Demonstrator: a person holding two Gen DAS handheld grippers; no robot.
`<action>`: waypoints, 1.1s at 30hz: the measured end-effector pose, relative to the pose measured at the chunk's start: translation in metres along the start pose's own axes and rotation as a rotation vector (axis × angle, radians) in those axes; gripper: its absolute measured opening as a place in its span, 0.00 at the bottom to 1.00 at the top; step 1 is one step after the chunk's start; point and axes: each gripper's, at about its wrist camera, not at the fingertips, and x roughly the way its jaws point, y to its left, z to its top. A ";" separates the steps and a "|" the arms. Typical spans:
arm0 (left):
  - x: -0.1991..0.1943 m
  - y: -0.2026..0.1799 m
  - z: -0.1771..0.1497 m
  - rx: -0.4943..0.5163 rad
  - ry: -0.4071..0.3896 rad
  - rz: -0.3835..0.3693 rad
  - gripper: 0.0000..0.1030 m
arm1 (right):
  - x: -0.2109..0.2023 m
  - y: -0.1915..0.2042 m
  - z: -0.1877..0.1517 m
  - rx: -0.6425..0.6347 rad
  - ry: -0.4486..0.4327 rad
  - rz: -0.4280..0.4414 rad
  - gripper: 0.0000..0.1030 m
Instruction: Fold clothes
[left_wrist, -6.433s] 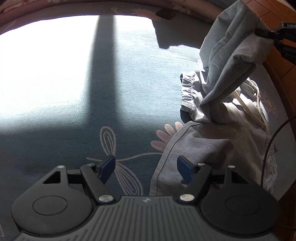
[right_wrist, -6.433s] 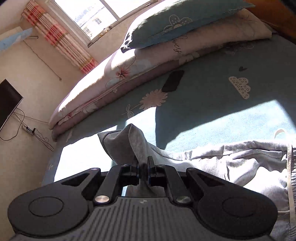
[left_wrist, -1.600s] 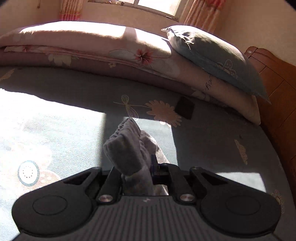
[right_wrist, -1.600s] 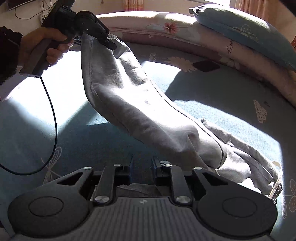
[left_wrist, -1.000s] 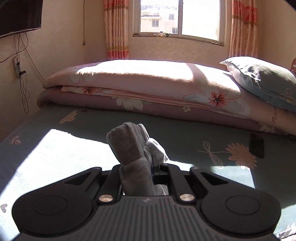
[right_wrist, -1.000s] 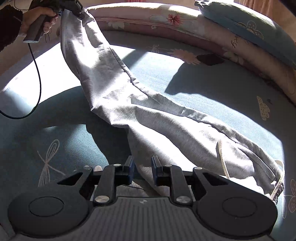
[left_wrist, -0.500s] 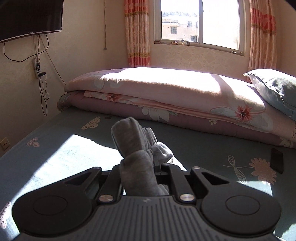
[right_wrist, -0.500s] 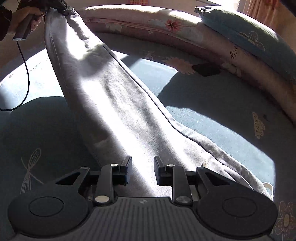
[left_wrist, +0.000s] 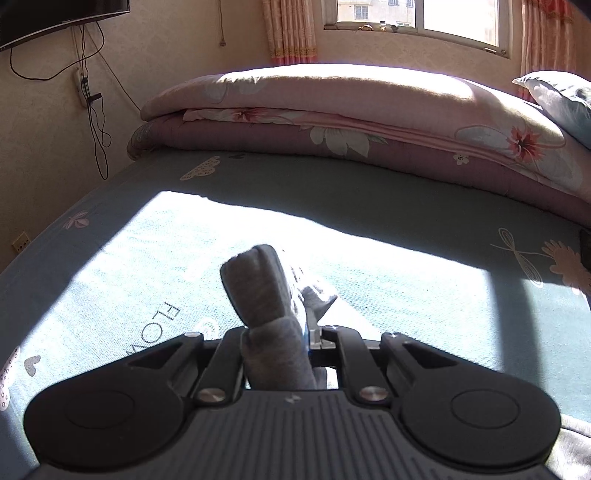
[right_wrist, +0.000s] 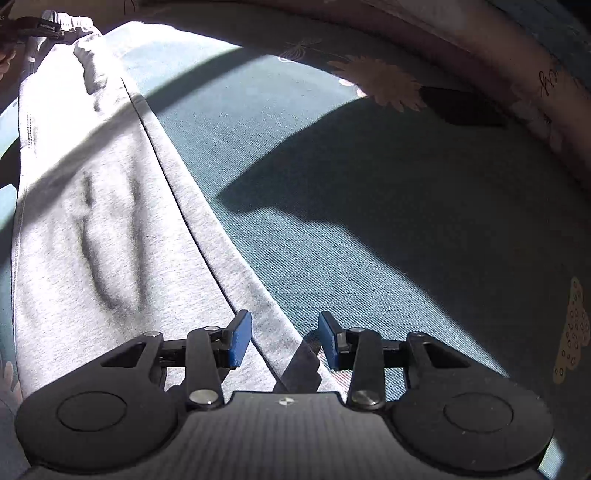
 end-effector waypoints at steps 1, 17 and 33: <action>0.002 0.000 -0.001 0.001 0.003 -0.005 0.10 | 0.004 -0.003 0.001 -0.008 0.020 0.019 0.44; -0.006 0.001 0.034 -0.092 -0.126 -0.071 0.10 | -0.016 -0.040 0.022 0.069 -0.085 -0.160 0.00; 0.023 0.004 -0.011 -0.043 0.014 -0.030 0.10 | 0.007 -0.083 -0.015 0.128 0.149 0.152 0.44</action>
